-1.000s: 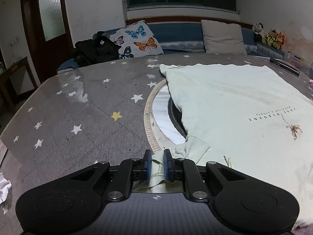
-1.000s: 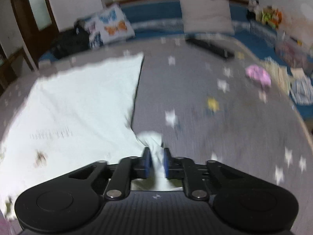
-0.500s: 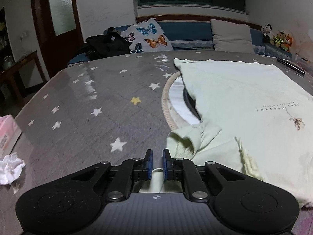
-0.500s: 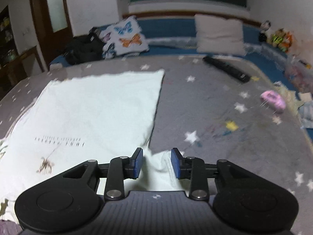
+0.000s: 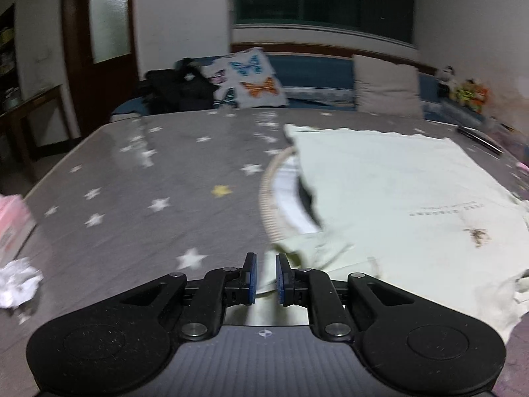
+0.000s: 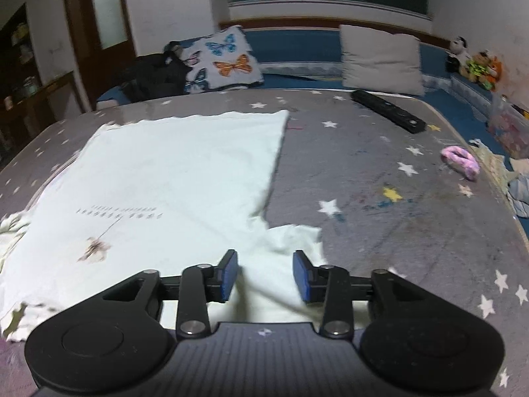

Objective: Fold clothes

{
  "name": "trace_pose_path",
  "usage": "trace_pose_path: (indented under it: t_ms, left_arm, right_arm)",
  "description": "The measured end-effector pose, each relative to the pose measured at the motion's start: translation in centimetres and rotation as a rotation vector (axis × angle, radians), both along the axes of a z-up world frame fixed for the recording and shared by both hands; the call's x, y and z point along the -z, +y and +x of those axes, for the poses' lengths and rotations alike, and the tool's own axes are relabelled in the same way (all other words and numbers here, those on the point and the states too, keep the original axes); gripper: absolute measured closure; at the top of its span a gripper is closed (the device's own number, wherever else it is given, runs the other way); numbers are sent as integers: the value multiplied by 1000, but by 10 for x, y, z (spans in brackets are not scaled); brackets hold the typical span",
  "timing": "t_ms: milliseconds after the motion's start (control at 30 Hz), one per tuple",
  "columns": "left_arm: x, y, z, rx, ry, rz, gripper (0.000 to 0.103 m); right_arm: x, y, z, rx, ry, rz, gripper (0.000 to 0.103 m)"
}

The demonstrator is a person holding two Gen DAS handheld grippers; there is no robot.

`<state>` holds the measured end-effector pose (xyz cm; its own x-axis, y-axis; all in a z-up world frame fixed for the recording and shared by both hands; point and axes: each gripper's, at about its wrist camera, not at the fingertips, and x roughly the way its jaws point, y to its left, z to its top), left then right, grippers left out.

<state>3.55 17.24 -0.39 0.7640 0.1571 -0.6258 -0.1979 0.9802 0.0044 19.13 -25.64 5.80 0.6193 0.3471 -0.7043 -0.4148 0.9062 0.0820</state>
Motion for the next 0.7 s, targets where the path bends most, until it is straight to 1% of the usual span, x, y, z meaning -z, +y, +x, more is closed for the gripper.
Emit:
trace_pose_path:
  t_ms: [67, 167, 200, 233, 267, 367, 433, 533, 600, 633, 667, 700]
  left_arm:
    - [4, -4, 10, 23, 14, -5, 80]
    - [8, -4, 23, 27, 29, -3, 80]
    - [10, -3, 27, 29, 35, -2, 80]
    - [10, -2, 31, 26, 38, -1, 85]
    - [10, 1, 33, 16, 37, 0, 93]
    - [8, 12, 39, -30, 36, 15, 94]
    - [7, 17, 37, -51, 35, 6, 94]
    - [2, 11, 27, -10, 20, -10, 93]
    - [-1, 7, 20, 16, 10, -21, 85]
    - [-2, 6, 16, 30, 5, -26, 73]
    - [-4, 4, 13, 43, 0, -32, 65]
    - [-6, 2, 9, 57, -5, -37, 64]
  right_arm:
    - [2, 4, -6, -21, 3, -3, 61]
    - [6, 6, -15, -35, 10, -9, 59]
    - [7, 6, -17, -38, 12, -12, 59]
    - [8, 6, -20, -41, 15, -14, 58]
    - [9, 5, -21, -39, 17, -13, 58]
    - [10, 2, -23, -30, 23, -5, 58]
    - [11, 0, -25, -24, 26, 0, 57]
    - [12, -2, -26, -22, 28, 8, 55]
    - [13, -3, -26, -21, 29, 11, 54]
    - [13, -3, -26, -20, 29, 13, 54]
    - [13, -3, -26, -20, 29, 15, 53]
    - [13, -3, -27, -20, 28, 16, 53]
